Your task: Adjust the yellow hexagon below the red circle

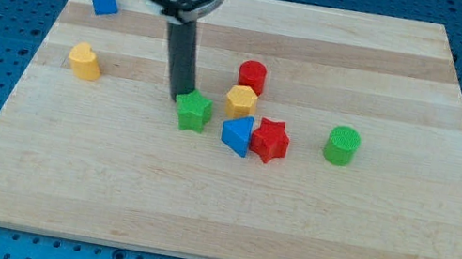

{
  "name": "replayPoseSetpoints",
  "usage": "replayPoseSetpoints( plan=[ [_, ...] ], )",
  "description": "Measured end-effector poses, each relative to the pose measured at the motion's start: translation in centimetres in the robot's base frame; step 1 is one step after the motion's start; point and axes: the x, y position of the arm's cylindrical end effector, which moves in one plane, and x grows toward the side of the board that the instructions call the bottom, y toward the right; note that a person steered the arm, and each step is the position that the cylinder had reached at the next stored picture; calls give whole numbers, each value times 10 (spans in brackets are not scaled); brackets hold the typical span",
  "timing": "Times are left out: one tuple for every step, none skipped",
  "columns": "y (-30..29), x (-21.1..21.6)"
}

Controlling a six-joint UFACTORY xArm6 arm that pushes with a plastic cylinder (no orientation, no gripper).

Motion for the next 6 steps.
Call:
replayPoseSetpoints(
  plan=[
    [-26, 34],
    [-31, 32],
    [-3, -57],
    [37, -117],
    [63, -25],
    [63, -20]
  ],
)
